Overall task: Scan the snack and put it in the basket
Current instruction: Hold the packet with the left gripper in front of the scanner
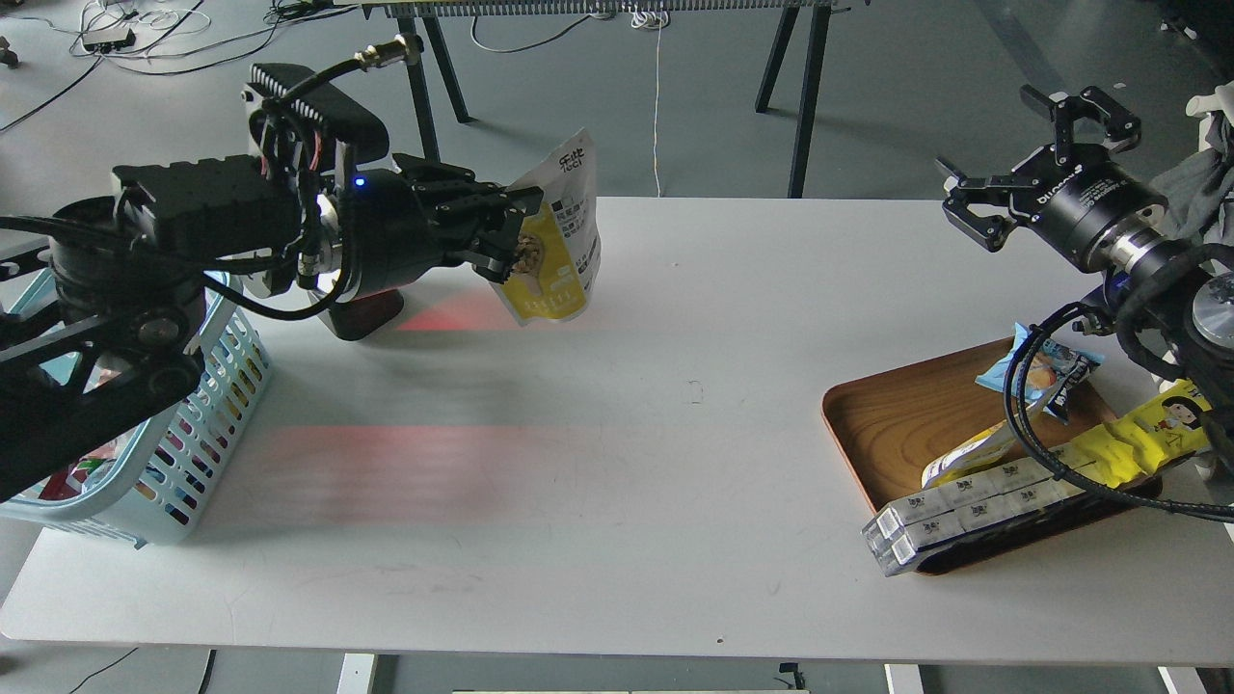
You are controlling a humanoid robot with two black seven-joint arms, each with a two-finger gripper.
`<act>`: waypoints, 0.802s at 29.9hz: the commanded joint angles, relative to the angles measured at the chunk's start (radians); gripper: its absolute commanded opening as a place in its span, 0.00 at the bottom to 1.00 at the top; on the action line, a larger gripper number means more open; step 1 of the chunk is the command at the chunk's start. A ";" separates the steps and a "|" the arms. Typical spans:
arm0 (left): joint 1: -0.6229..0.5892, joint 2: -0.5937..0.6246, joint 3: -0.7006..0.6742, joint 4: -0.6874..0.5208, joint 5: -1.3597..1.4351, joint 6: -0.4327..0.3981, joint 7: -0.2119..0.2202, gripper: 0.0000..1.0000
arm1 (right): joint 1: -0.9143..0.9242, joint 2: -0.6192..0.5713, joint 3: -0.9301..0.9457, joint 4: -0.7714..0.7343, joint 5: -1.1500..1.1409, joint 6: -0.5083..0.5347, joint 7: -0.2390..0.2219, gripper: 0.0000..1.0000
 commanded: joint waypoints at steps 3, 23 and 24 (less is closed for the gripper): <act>0.032 0.084 0.001 0.000 -0.079 0.000 0.004 0.01 | 0.000 0.005 0.000 0.001 0.000 -0.010 0.000 0.95; 0.143 0.104 0.002 0.002 -0.087 0.000 -0.011 0.01 | 0.011 0.007 -0.002 0.003 -0.010 -0.019 0.000 0.95; 0.144 0.104 0.002 0.002 -0.087 0.000 -0.012 0.01 | 0.011 0.007 0.000 0.003 -0.017 -0.019 0.000 0.95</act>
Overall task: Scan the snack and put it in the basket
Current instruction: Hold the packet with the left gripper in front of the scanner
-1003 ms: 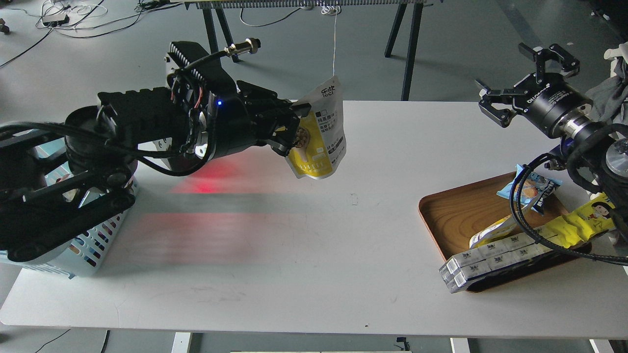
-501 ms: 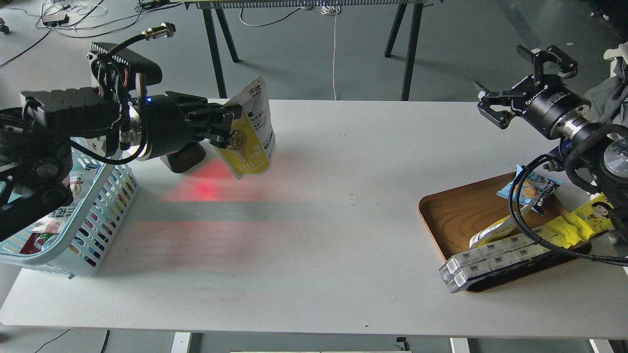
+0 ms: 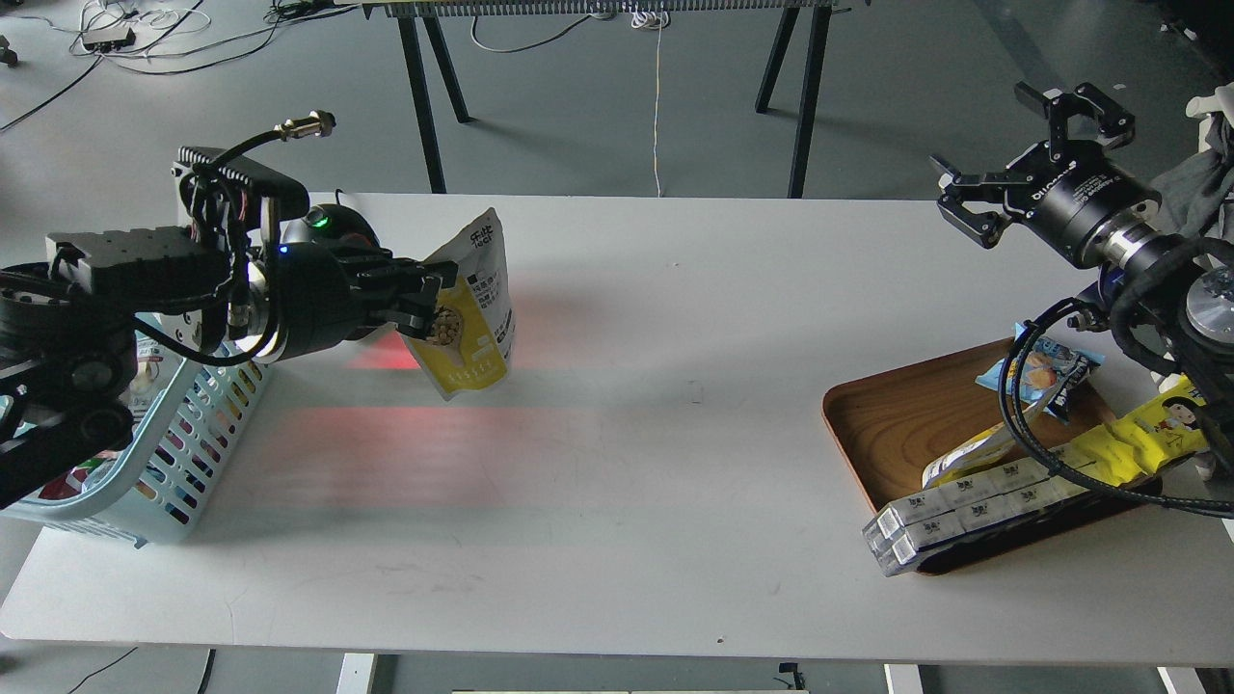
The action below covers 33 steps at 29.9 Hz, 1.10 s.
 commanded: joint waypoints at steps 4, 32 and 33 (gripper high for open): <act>0.006 -0.006 0.002 0.000 0.002 0.000 -0.001 0.01 | 0.000 0.002 0.001 0.000 -0.018 -0.001 0.000 0.95; -0.014 -0.032 -0.082 0.003 0.015 0.000 0.070 0.01 | 0.008 0.018 0.001 -0.002 -0.024 -0.001 0.000 0.95; -0.013 -0.030 -0.083 0.003 0.015 0.002 0.075 0.01 | 0.008 0.018 0.001 -0.002 -0.024 -0.001 0.000 0.95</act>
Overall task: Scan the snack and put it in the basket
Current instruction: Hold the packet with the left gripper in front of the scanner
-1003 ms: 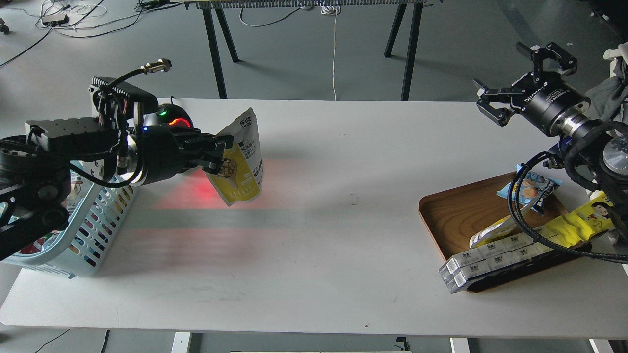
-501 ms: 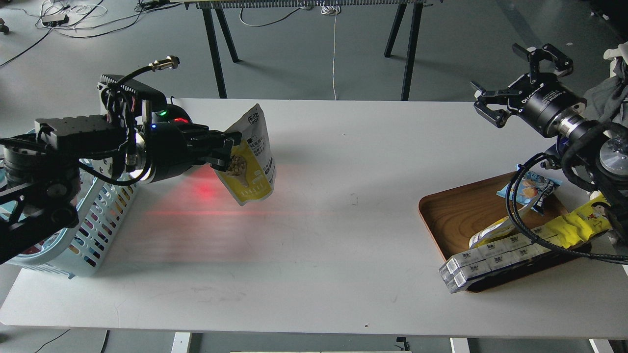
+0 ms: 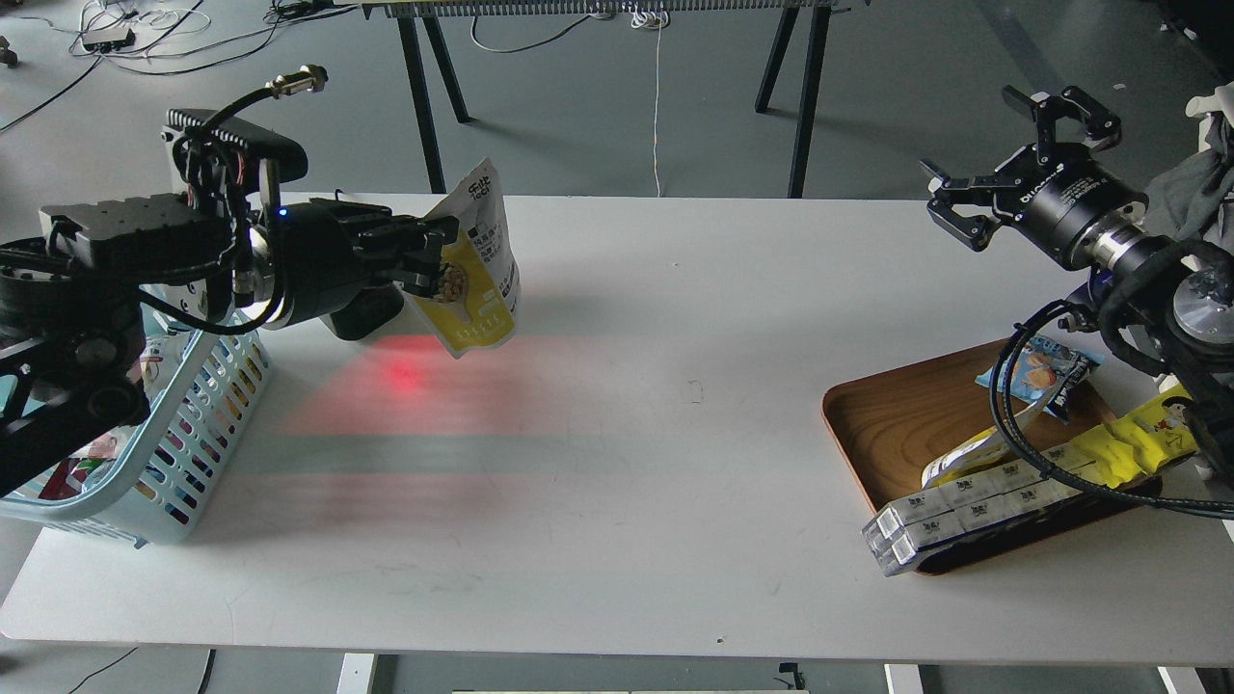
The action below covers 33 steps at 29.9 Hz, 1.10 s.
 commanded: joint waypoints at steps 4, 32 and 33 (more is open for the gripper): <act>0.001 0.020 -0.007 0.005 0.002 0.028 0.044 0.01 | 0.001 0.000 0.000 0.000 0.000 0.000 0.000 0.95; 0.060 0.025 0.008 0.008 0.002 0.105 0.055 0.01 | 0.002 0.000 -0.002 0.000 -0.002 -0.002 0.000 0.95; 0.067 0.025 0.008 0.008 0.002 0.111 0.054 0.01 | 0.002 0.000 -0.002 0.000 -0.002 0.000 0.000 0.95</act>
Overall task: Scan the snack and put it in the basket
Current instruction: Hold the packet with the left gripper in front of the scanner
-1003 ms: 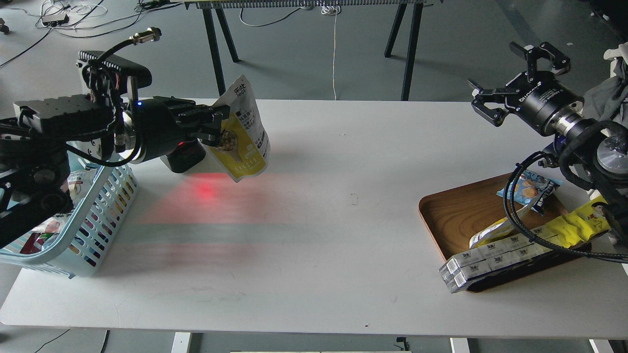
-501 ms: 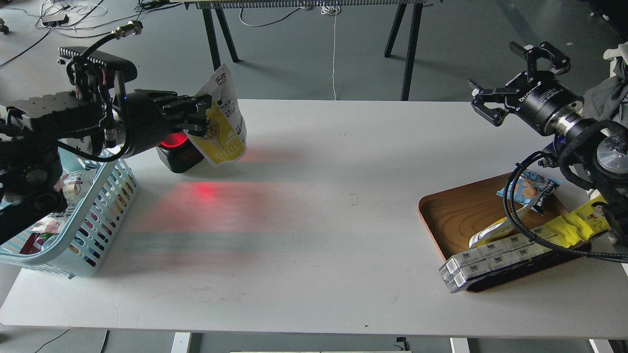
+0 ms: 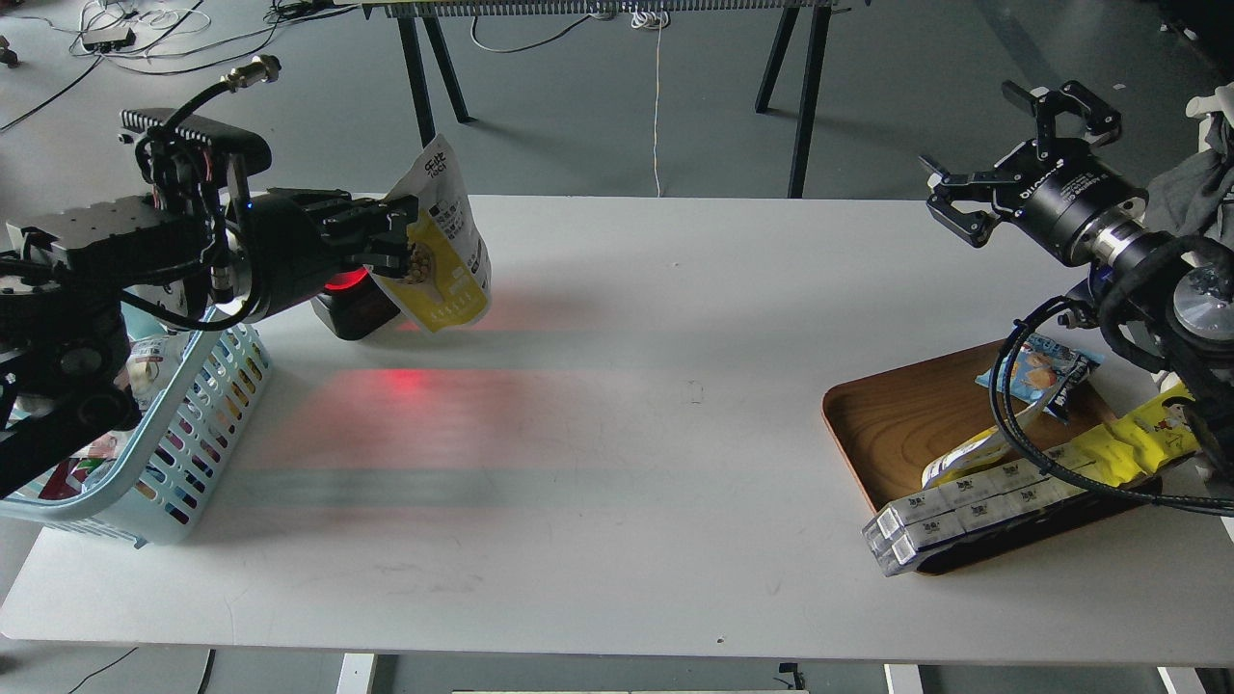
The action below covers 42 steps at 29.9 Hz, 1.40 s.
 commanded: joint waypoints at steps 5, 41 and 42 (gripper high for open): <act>0.040 -0.004 0.001 -0.003 -0.001 0.049 -0.016 0.01 | -0.002 0.000 -0.001 0.000 0.000 0.001 0.000 0.95; -0.069 0.033 0.017 -0.011 0.137 -0.097 -0.077 0.01 | -0.003 0.000 0.001 0.000 0.000 0.001 0.000 0.95; -0.069 0.033 0.017 -0.011 0.148 -0.097 -0.077 0.01 | -0.002 0.000 0.001 0.000 0.000 0.001 0.000 0.95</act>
